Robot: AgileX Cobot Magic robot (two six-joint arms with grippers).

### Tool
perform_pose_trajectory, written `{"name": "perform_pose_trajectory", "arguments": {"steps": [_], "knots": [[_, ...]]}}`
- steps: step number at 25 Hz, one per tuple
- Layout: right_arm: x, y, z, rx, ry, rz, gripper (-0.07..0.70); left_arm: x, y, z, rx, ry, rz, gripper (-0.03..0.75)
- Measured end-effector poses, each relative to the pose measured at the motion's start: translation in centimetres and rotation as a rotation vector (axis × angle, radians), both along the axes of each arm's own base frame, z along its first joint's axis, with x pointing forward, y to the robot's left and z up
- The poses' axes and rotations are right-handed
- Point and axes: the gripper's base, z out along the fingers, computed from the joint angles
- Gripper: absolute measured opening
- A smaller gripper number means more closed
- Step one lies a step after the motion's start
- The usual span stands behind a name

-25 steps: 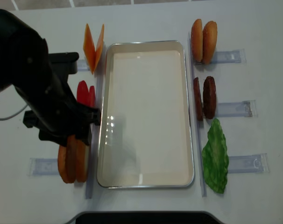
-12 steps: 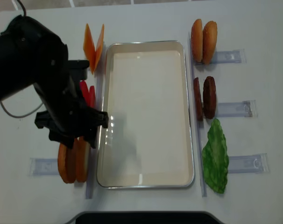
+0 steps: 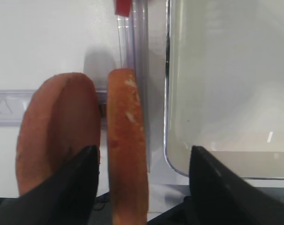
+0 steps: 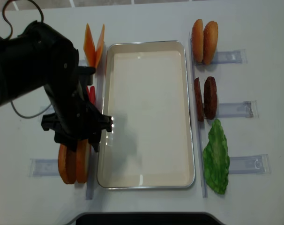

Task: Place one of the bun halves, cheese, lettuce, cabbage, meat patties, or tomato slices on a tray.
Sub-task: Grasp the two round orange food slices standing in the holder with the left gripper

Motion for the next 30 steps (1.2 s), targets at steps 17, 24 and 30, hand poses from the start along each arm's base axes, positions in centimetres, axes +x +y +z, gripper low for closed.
{"name": "perform_pose_trajectory", "arguments": {"steps": [17,24,30], "knots": [[0.0,0.0,0.0,0.0,0.0,0.0,0.538,-0.13,0.09,-0.75,0.068,0.058,-0.03,0.285],[0.0,0.0,0.0,0.0,0.0,0.0,0.538,-0.11,0.21,-0.73,0.081,0.057,-0.039,0.15],[0.0,0.0,0.0,0.0,0.0,0.0,0.538,-0.13,0.25,-0.72,0.085,0.06,-0.049,0.147]]}}
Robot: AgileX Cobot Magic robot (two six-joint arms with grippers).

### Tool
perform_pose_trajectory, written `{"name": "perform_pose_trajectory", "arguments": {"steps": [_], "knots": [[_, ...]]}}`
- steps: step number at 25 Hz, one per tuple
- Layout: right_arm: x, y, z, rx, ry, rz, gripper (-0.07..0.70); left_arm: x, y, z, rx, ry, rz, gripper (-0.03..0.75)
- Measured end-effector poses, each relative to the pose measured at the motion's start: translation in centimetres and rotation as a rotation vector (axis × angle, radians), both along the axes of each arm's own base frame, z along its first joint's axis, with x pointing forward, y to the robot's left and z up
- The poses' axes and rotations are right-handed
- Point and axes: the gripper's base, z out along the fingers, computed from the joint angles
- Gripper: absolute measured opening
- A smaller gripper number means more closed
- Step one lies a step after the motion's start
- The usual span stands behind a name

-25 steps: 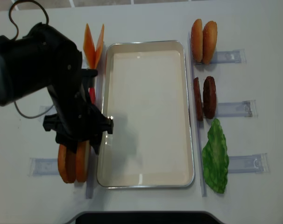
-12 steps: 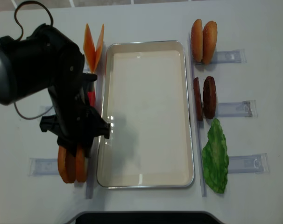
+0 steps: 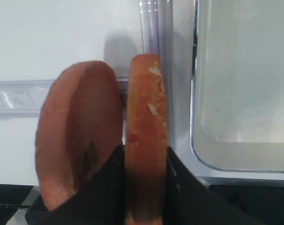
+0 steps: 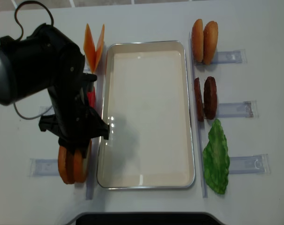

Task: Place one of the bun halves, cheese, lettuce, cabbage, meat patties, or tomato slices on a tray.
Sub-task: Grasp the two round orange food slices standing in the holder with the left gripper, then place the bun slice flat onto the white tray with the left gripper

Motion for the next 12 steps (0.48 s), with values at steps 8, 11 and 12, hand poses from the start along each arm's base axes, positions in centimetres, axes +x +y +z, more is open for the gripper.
{"name": "perform_pose_trajectory", "arguments": {"steps": [8,11,12], "knots": [[0.0,0.0,0.0,0.0,0.0,0.0,0.538,-0.9,0.3,2.3,-0.073,-0.051,-0.009,0.146],[0.0,0.0,0.0,0.0,0.0,0.0,0.538,-1.9,0.6,4.5,-0.152,-0.113,0.0,0.144],[0.0,0.0,0.0,0.0,0.0,0.0,0.538,-2.2,0.6,5.0,-0.18,-0.132,0.002,0.144]]}}
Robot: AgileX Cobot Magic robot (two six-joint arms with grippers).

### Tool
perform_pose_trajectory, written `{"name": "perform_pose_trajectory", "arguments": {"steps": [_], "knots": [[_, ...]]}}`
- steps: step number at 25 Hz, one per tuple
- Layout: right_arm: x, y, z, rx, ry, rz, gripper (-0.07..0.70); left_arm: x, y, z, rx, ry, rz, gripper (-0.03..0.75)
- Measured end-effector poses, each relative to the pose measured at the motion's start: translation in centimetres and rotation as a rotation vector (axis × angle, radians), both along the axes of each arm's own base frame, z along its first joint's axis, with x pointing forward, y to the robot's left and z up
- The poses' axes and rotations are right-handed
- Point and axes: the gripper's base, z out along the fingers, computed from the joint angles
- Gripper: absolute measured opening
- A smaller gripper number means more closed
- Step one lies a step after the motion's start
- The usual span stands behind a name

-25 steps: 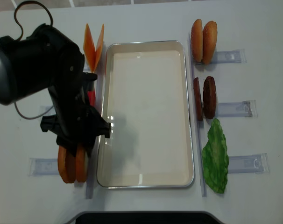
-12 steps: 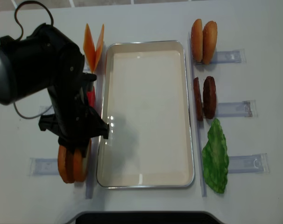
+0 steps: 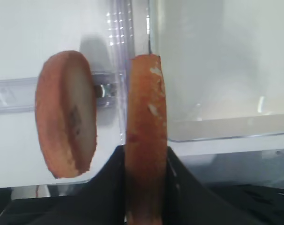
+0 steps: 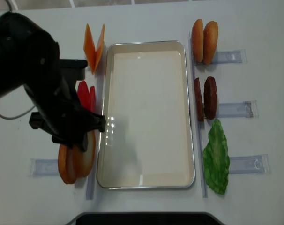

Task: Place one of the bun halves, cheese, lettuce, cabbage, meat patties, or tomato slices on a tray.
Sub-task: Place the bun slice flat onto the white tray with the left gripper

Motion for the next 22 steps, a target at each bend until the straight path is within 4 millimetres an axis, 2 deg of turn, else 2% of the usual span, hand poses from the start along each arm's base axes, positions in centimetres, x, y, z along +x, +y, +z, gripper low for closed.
{"name": "perform_pose_trajectory", "arguments": {"steps": [5,8,22], "knots": [[0.0,0.0,0.0,0.0,0.0,0.0,0.538,-1.0,-0.5,2.7,-0.207,-0.125,-0.056,0.144],[0.0,0.0,0.0,0.0,0.0,0.0,0.538,-1.1,-1.2,3.0,-0.311,-0.164,-0.105,0.144],[0.0,0.0,0.0,0.0,0.0,0.0,0.538,0.4,0.0,-2.1,-0.642,-0.276,-0.192,0.141]]}}
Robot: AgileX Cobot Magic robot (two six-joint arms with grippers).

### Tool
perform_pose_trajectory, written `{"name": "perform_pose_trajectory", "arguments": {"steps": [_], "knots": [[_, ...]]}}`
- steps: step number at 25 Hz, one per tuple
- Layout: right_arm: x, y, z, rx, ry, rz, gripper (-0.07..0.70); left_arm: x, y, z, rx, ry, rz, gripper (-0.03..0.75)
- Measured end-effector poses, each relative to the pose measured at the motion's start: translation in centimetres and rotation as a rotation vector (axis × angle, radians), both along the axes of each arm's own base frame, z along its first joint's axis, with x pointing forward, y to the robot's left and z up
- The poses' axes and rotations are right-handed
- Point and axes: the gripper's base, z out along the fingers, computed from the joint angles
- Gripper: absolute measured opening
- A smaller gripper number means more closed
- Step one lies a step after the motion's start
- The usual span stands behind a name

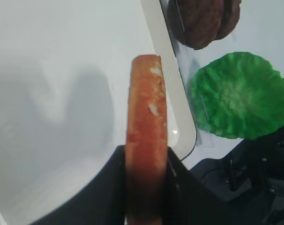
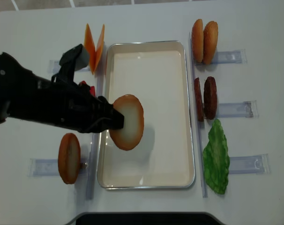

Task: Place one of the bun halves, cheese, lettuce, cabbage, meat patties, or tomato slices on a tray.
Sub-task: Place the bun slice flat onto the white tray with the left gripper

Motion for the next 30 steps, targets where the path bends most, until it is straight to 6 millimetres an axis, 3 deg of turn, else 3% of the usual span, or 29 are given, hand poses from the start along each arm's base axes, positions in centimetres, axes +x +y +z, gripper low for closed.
{"name": "perform_pose_trajectory", "arguments": {"steps": [8,20,30], "knots": [[0.0,0.0,0.0,0.0,0.0,0.0,0.538,2.2,-1.4,-4.2,-0.094,0.088,-0.082,0.141],[0.0,0.0,0.0,0.0,0.0,0.0,0.538,3.5,-1.8,-8.4,-0.098,0.196,-0.063,0.141],[0.0,0.0,0.0,0.0,0.0,0.0,0.538,4.0,-2.0,-10.0,-0.102,0.196,-0.074,0.141]]}}
